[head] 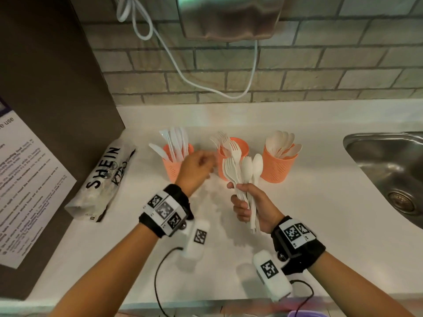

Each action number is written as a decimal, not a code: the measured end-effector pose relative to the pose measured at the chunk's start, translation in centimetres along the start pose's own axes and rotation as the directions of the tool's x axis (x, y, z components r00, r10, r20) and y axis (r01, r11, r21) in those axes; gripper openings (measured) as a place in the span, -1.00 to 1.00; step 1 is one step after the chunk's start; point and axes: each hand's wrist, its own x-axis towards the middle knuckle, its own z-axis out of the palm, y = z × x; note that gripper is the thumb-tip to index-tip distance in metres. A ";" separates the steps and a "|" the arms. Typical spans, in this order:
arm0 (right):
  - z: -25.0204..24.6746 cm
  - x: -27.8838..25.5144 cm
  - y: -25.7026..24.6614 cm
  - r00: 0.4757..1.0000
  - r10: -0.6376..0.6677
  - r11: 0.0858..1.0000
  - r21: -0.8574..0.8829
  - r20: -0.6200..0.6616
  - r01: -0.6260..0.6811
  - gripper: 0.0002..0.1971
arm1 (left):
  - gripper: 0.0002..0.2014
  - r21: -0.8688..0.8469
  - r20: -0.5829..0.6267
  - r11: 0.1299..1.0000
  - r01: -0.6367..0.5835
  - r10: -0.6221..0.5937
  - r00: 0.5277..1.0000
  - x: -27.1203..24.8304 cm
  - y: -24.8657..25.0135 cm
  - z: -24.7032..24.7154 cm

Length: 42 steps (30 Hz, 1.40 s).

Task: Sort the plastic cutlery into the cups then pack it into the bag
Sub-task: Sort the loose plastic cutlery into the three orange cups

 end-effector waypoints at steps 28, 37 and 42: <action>2.4 0.6 2.4 0.987 -0.116 0.979 -0.179 -0.111 0.095 -0.73 | -0.72 -0.238 -0.140 0.959 0.154 -0.191 0.972 -2.3 -2.2 1.6; 1.1 -0.2 0.9 0.986 -0.129 0.975 -0.195 -0.107 0.107 -0.78 | -0.79 -0.407 -0.062 0.884 0.229 -0.277 0.959 -2.8 -1.5 2.0; 0.6 -1.1 0.2 0.989 -0.123 0.971 -0.215 -0.084 0.103 -0.74 | -0.83 -0.414 0.156 0.851 0.324 -0.285 0.946 -4.4 -0.8 4.5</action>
